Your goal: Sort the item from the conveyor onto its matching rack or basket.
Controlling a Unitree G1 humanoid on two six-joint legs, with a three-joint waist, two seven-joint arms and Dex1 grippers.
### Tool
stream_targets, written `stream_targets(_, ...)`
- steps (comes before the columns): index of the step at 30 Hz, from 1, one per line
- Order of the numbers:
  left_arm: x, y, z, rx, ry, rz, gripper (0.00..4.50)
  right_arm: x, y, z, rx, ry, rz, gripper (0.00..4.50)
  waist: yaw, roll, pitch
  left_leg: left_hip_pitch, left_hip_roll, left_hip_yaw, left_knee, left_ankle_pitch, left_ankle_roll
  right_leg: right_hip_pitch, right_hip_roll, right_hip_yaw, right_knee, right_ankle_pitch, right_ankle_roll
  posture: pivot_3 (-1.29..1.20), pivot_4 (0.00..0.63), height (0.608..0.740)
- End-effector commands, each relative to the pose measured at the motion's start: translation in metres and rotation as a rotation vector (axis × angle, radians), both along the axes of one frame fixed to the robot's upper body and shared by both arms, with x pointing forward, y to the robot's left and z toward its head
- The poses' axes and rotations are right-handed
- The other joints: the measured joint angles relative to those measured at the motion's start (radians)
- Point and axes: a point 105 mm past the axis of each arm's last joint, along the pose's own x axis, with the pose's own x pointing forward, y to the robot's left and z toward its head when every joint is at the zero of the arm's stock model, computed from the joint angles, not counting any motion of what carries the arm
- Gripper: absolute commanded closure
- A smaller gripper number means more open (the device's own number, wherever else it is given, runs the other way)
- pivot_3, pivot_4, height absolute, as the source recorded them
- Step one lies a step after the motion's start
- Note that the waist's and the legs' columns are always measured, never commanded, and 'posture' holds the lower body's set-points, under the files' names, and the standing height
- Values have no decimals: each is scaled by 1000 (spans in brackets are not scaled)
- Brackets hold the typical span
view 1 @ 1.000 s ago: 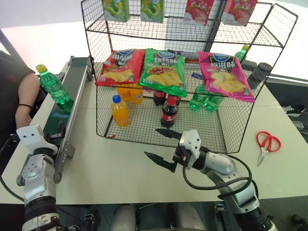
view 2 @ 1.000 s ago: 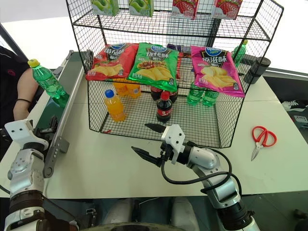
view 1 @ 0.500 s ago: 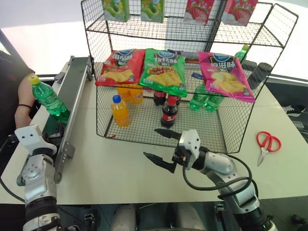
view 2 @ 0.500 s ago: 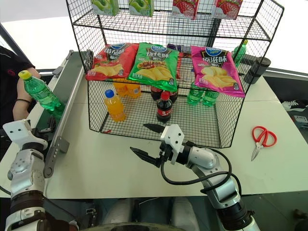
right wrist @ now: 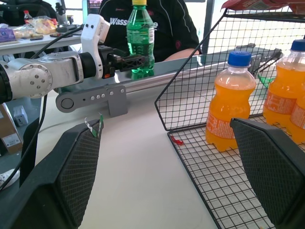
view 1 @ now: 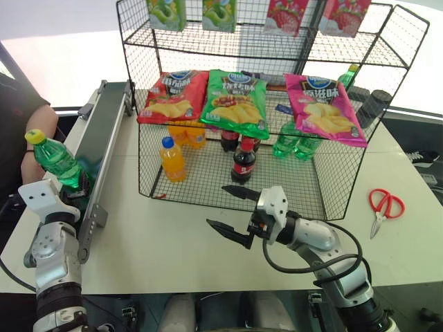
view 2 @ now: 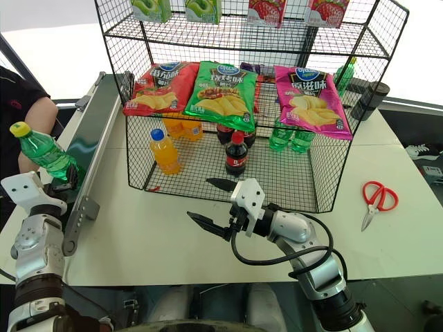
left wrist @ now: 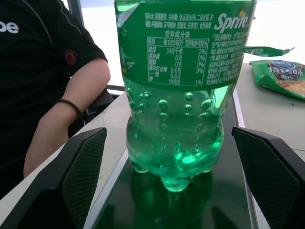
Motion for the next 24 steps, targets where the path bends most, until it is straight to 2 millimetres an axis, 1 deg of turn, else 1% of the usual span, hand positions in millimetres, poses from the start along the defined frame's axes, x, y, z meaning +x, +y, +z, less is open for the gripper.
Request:
stream_targets(1, -3, 6, 13, 17, -52, 23, 0, -6, 5, 16, 35, -54, 35, 70, 0, 0, 0, 0, 0, 0, 0, 0, 0, 0, 0, 0, 0, 0, 0, 0, 150, 740)
stream_targets(2, -3, 6, 13, 15, -54, 22, 0, -6, 5, 16, 35, -54, 35, 70, 0, 0, 0, 0, 0, 0, 0, 0, 0, 0, 0, 0, 0, 0, 0, 0, 150, 740)
stream_targets(3, -3, 6, 13, 13, -58, 21, 255, -6, 6, 16, 35, -54, 35, 21, 0, 0, 0, 0, 0, 0, 0, 0, 0, 0, 0, 0, 0, 0, 0, 0, 150, 740)
stream_targets(5, -3, 6, 14, 11, -62, 21, 828, -6, 6, 16, 35, -53, 36, 0, 1, 0, 0, 0, 0, 0, 0, 0, 0, 0, 0, 0, 0, 0, -1, 0, 150, 740)
stream_targets(6, -3, 6, 14, 11, -64, 22, 1333, -6, 6, 17, 35, -53, 36, 0, 2, 0, 0, 0, 0, 0, 0, 0, 0, 0, 0, 0, 0, -1, -2, 0, 150, 740)
stream_targets(7, -3, 6, 14, 11, -65, 22, 1598, -6, 6, 17, 35, -52, 36, 0, 3, 0, 0, 0, 0, 0, 0, 0, 0, 0, 0, 0, 0, -1, -2, 0, 150, 740)
stream_targets(11, -2, 7, 23, 38, -83, 20, 1760, -6, 6, 17, 36, -50, 37, 0, 3, 0, 0, 0, 0, 0, 0, 0, 0, 0, -1, 0, 0, -1, -2, 0, 150, 740)
stream_targets(13, -1, 2, 33, 54, -115, -12, 1760, -6, 6, 18, 37, -49, 38, 0, 3, 0, 0, 0, 0, 0, 0, 0, 0, 0, -1, 0, 0, -1, -2, 0, 150, 740)
stream_targets(14, 0, -4, 40, 61, -139, -45, 1760, -6, 6, 18, 37, -48, 39, 0, 3, 0, 0, -1, 0, 0, 0, 0, 0, 0, -1, 0, 0, -1, -2, 0, 150, 740)
stream_targets(17, 2, -27, 63, 117, -195, -179, 1760, -6, 5, 18, 36, -45, 42, 0, 1, -1, 0, -5, 0, 0, 0, 0, 0, -4, -1, 0, 0, -1, -2, 0, 150, 740)
stream_targets(19, 3, -49, 77, 152, -223, -292, 1760, -5, 4, 18, 35, -43, 45, 0, 1, -1, 0, -9, 0, -1, 1, 1, -1, -7, -1, -1, -1, 0, -1, 0, 150, 740)
stream_targets(20, 3, -63, 82, 170, -231, -365, 1760, -5, 4, 18, 33, -44, 46, 0, 2, -1, 0, -11, 0, -1, 1, 1, -1, -8, -1, -1, -1, 0, 0, 0, 150, 740)
stream_targets(22, 2, -89, 87, 197, -234, -493, 1760, -4, 3, 18, 29, -48, 47, 0, 0, -1, 0, -12, -1, -1, 1, 1, -2, -8, -1, -1, -1, 0, 0, 0, 150, 740)
stream_targets(24, -2, -118, 87, 212, -221, -640, 1760, -2, 1, 18, 23, -54, 44, 0, -3, 0, 1, -11, -1, -1, 1, 1, -2, -8, -2, -1, -2, 0, 0, 0, 150, 740)
